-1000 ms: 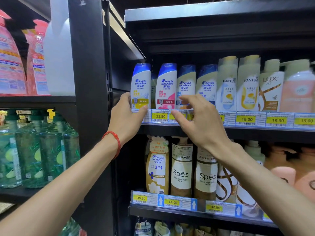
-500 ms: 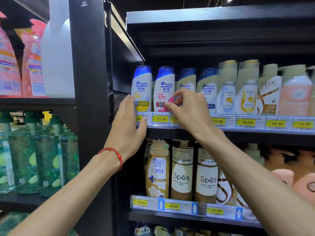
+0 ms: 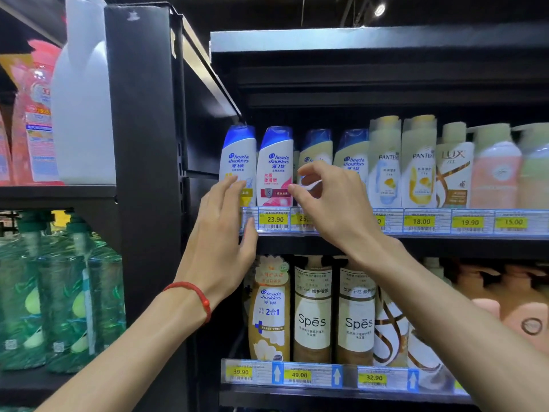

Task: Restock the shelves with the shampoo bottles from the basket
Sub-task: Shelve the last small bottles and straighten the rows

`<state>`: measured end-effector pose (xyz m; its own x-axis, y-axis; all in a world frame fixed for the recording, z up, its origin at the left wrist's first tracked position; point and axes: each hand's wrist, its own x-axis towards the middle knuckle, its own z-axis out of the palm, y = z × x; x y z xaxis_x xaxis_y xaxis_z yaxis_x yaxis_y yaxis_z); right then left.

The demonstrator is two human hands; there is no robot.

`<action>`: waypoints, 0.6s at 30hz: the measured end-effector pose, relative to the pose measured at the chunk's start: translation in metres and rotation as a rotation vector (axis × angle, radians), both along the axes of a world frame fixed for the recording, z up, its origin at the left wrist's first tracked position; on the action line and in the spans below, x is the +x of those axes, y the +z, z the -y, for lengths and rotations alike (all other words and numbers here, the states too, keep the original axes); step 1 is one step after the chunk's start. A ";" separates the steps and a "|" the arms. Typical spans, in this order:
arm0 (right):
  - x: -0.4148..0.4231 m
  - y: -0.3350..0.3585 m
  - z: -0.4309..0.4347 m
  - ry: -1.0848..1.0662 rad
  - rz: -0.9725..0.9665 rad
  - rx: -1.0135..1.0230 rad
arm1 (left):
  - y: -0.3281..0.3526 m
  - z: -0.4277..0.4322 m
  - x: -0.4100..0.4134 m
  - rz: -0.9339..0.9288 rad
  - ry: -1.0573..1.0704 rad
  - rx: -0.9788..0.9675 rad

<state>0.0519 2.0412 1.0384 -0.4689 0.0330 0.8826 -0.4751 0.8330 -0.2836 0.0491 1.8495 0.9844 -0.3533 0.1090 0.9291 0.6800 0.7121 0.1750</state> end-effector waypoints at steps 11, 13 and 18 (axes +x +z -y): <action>0.019 0.049 -0.084 -0.178 -0.137 0.401 | 0.086 -0.068 0.006 -0.097 0.074 -0.213; 0.015 0.063 -0.097 -0.195 -0.119 0.486 | 0.104 -0.076 0.001 -0.079 0.135 -0.292; 0.001 0.088 -0.108 -0.336 -0.141 0.688 | 0.132 -0.088 -0.012 -0.050 0.284 -0.470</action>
